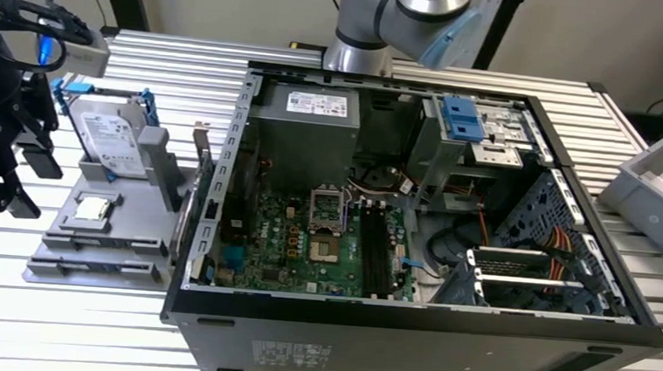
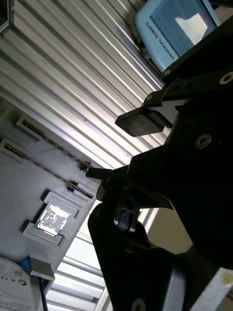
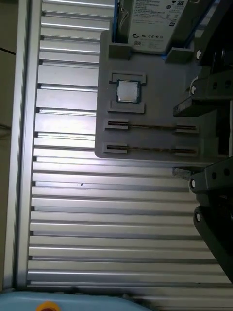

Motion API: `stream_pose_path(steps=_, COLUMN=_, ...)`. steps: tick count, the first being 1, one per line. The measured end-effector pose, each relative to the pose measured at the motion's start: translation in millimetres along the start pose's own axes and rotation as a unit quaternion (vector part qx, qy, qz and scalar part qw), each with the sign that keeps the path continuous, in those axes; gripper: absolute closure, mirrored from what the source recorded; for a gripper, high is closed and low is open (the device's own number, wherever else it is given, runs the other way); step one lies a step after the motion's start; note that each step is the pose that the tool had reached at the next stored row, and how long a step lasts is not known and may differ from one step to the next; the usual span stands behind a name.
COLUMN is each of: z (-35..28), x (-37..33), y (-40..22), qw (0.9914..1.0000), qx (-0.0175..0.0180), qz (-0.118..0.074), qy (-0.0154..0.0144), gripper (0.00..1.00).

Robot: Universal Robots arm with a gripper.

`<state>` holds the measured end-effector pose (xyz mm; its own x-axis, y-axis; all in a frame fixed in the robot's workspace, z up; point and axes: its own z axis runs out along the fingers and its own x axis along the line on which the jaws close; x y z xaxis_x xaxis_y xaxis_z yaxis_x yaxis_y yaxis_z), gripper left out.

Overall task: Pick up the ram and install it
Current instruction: 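Pick up the ram and move it above insertion slot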

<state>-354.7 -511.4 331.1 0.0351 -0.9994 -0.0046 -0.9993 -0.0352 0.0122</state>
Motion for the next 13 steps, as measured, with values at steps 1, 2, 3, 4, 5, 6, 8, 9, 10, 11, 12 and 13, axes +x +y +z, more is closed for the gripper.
stream_pose_path(steps=1, z=0.7, x=0.0, y=0.0, qw=1.00000, qx=0.0000, qz=0.000, qy=0.0000, gripper=0.00)
stream_pose_path(steps=2, z=1.5, x=-0.1, y=0.0, qw=1.00000, qx=0.0002, qz=0.001, qy=-0.0002, gripper=0.00)
stream_pose_path(steps=3, z=2.0, x=-0.1, y=0.0, qw=1.00000, qx=0.0001, qz=0.001, qy=-0.0001, gripper=0.00)
stream_pose_path(steps=4, z=2.6, x=-0.2, y=-0.1, qw=1.00000, qx=0.0001, qz=0.001, qy=-0.0001, gripper=0.00)
stream_pose_path(steps=5, z=3.1, x=-0.3, y=0.0, qw=1.00000, qx=0.0000, qz=0.001, qy=-0.0001, gripper=0.00)
stream_pose_path(steps=6, z=4.0, x=-0.3, y=-0.1, qw=1.00000, qx=0.0002, qz=0.001, qy=-0.0003, gripper=0.00)
stream_pose_path(steps=8, z=5.1, x=-0.8, y=-0.1, qw=1.00000, qx=0.0001, qz=0.002, qy=-0.0003, gripper=0.00)
stream_pose_path(steps=9, z=5.9, x=-1.2, y=-0.1, qw=1.00000, qx=0.0001, qz=0.002, qy=-0.0004, gripper=0.00)
stream_pose_path(steps=10, z=6.6, x=-1.7, y=-0.1, qw=1.00000, qx=0.0001, qz=0.002, qy=-0.0005, gripper=0.00)
stream_pose_path(steps=11, z=7.2, x=-2.3, y=-0.1, qw=1.00000, qx=0.0001, qz=0.002, qy=-0.0006, gripper=0.00)
stream_pose_path(steps=12, z=7.8, x=-2.9, y=-0.2, qw=1.00000, qx=0.0001, qz=0.002, qy=-0.0008, gripper=0.00)
stream_pose_path(steps=13, z=8.4, x=-3.5, y=-0.2, qw=1.00000, qx=0.0002, qz=0.002, qy=-0.0012, gripper=0.00)
